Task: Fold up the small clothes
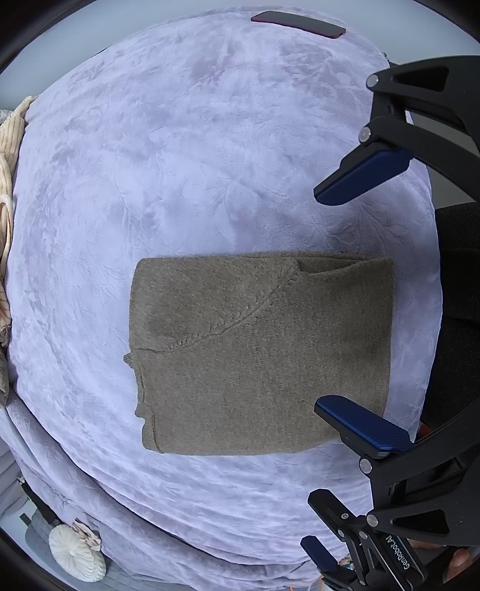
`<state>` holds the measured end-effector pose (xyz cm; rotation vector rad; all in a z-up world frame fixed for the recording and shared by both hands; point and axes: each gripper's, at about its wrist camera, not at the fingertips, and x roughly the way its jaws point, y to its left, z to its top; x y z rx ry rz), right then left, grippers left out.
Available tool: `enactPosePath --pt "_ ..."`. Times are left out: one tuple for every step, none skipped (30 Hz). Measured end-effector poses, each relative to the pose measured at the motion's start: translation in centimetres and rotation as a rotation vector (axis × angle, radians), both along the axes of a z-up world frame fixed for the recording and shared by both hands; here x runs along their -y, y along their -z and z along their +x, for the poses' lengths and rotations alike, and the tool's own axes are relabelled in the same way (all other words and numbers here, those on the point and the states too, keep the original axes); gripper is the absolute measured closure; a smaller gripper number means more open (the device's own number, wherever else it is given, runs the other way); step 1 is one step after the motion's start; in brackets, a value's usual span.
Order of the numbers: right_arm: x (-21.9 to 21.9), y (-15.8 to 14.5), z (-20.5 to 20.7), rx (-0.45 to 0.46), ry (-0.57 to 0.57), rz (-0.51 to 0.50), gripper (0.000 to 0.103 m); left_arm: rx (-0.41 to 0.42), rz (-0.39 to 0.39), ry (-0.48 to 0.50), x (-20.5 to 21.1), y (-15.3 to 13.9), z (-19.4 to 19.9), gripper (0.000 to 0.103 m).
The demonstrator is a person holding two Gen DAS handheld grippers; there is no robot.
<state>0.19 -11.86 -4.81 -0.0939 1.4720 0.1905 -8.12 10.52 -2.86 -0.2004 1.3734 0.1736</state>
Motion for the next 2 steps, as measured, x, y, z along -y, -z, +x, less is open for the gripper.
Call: enactPosePath --pt "0.01 0.0 0.01 0.0 -0.001 0.0 0.001 -0.001 0.0 0.004 0.06 -0.02 0.04 0.0" --pt "0.0 0.01 0.01 0.001 -0.001 0.0 0.001 -0.002 -0.002 0.005 0.13 -0.03 0.06 0.0"
